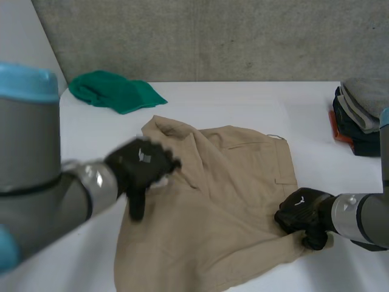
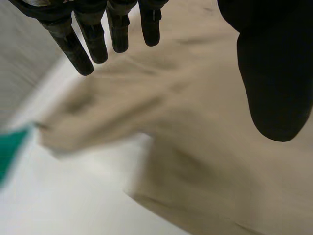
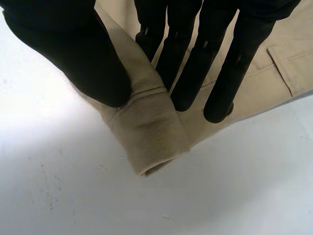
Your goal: Fold the laundry.
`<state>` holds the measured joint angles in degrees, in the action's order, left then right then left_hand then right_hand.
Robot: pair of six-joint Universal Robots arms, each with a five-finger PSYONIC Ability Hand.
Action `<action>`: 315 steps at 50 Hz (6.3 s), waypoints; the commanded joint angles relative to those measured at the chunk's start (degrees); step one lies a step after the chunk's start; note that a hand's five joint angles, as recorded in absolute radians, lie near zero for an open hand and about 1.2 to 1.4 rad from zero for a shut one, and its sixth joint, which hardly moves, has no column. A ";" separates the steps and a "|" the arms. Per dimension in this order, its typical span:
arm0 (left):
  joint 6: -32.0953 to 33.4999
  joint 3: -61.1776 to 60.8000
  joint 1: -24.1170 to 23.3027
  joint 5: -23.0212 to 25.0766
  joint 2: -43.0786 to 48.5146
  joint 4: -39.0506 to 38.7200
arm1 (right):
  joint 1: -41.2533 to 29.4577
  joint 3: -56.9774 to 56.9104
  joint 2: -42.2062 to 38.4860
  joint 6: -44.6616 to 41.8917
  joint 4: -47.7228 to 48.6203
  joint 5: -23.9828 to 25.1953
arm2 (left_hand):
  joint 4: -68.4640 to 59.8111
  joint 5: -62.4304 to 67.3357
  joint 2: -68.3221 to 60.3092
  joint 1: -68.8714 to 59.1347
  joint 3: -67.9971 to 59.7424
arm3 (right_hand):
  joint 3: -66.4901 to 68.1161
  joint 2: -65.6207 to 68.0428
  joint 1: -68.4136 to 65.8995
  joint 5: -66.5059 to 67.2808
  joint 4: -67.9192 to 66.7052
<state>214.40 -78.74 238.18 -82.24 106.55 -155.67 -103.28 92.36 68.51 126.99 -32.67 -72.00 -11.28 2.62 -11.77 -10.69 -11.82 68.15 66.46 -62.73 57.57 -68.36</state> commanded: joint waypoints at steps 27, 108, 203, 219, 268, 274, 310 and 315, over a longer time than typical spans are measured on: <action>19.74 59.14 1.59 13.42 54.55 -2.54 | 0.10 3.97 -1.98 3.00 8.77 0.01 | -28.34 27.00 -27.84 -28.92 -27.80 | 11.85 13.54 -17.27 12.43 -11.64; 15.87 45.08 2.99 4.72 45.31 -6.67 | 1.24 4.32 -1.63 2.91 9.03 0.37 | -37.59 36.24 -37.09 -38.17 -37.05 | 11.85 13.54 -17.27 12.43 -11.64; -9.50 10.22 5.19 -17.62 4.92 3.88 | -7.03 -2.52 4.27 31.17 16.31 -1.74 | -10.88 9.54 -10.38 -11.46 -10.34 | 11.85 13.54 -17.27 12.43 -11.64; -20.95 -13.80 -5.27 -13.47 -4.34 5.29 | -4.74 -8.42 -3.74 45.45 18.17 -11.94 | -15.59 14.25 -15.09 -16.18 -15.05 | 11.85 13.54 -17.27 12.43 -11.64; -19.11 -10.81 -16.61 -17.86 11.48 -9.47 | -5.09 -6.14 -0.93 45.36 19.05 -12.03 | -68.70 67.36 -68.20 -69.29 -68.16 | 11.85 13.54 -17.27 12.43 -11.64; -15.68 -11.69 -13.28 -20.16 9.30 -14.22 | -5.09 -5.08 1.61 44.57 17.91 -11.50 | -68.72 67.38 -68.23 -69.31 -68.18 | 11.85 13.54 -17.27 12.43 -11.64; -9.44 5.71 5.63 -8.64 8.59 -8.78 | -12.82 -14.74 -9.80 40.88 30.31 -25.99 | -18.12 16.78 -17.62 -18.71 -17.58 | 11.85 13.54 -17.27 12.43 -11.64; -9.35 -1.12 3.27 -9.35 0.69 -8.51 | -13.96 -19.75 -12.17 42.89 25.21 -26.79 | -14.58 13.23 -14.08 -15.16 -14.04 | 11.85 13.54 -17.27 12.43 -11.64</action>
<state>205.05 -73.07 243.67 -90.47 115.28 -164.26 -116.30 78.03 59.01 168.04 -2.33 -97.26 -24.66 14.68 -25.42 -25.63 -25.37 68.41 66.82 -64.48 58.40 -68.41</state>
